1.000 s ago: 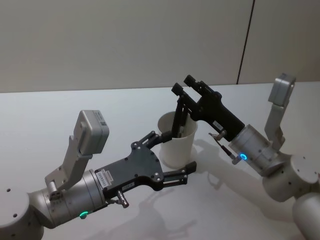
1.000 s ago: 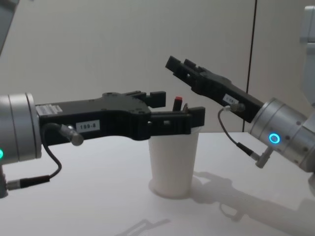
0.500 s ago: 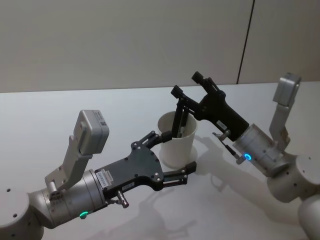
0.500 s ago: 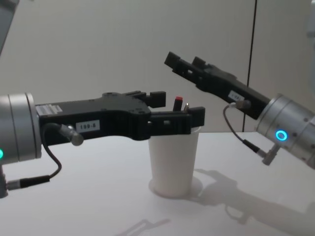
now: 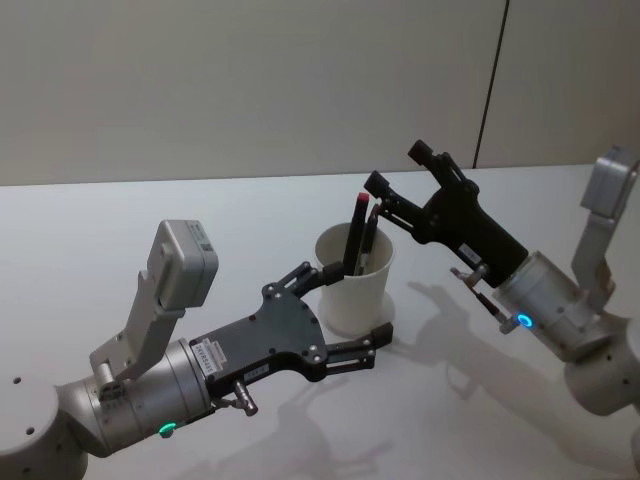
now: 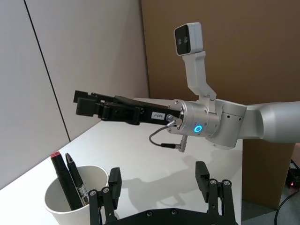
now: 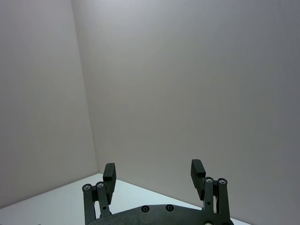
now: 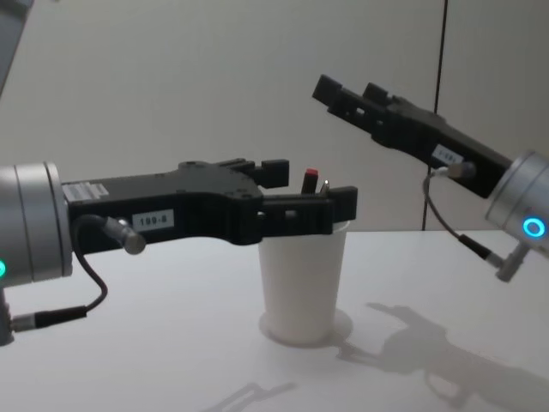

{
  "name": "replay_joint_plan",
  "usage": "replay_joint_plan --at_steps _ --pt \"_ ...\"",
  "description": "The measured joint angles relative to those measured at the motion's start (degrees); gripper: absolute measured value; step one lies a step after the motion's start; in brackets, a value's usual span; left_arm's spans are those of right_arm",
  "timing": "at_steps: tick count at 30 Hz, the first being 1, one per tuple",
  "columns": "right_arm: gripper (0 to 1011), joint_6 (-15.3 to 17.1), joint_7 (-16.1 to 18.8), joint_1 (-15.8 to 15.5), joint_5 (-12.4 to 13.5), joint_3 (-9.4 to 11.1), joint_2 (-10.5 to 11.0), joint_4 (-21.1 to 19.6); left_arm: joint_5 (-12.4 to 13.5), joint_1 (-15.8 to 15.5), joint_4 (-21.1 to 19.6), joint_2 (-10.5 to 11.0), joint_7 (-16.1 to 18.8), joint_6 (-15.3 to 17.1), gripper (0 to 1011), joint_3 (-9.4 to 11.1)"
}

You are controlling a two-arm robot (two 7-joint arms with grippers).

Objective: Place the pen into the pen holder.

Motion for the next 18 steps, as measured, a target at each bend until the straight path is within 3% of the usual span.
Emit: replay_joint_plan --at_steps 18 --pt "1001 1.45 -2.4 -3.73 -1.18 0.79 2.57 -6.76 0.0 0.0 0.0 0.0 0.0 0.0 1000 0.0"
